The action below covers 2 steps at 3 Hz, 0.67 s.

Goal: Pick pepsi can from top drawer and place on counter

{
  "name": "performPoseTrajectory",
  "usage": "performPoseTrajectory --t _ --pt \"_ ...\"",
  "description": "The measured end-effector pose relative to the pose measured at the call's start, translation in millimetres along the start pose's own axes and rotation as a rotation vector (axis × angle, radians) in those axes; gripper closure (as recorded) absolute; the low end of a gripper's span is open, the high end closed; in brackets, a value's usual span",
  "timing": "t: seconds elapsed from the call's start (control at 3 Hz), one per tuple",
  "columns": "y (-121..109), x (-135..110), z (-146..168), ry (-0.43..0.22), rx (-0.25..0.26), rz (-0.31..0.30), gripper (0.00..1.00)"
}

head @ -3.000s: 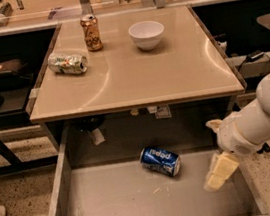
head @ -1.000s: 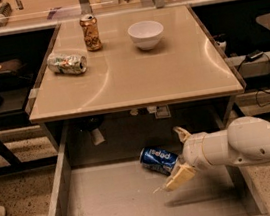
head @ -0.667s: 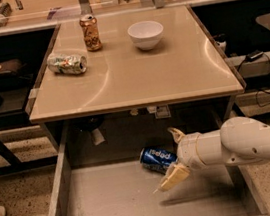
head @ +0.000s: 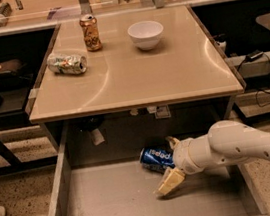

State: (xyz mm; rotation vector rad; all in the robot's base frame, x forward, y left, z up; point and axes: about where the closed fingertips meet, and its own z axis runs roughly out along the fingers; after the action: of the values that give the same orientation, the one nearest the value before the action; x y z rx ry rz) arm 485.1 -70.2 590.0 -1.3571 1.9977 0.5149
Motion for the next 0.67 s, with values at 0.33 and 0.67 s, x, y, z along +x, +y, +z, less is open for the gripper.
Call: performPoseTrajectory --t 0.33,0.67 --pt "-0.2 0.8 1.1 0.003 -0.002 0.003 0.20" --pt "-0.2 0.8 1.1 0.003 -0.002 0.003 0.43"
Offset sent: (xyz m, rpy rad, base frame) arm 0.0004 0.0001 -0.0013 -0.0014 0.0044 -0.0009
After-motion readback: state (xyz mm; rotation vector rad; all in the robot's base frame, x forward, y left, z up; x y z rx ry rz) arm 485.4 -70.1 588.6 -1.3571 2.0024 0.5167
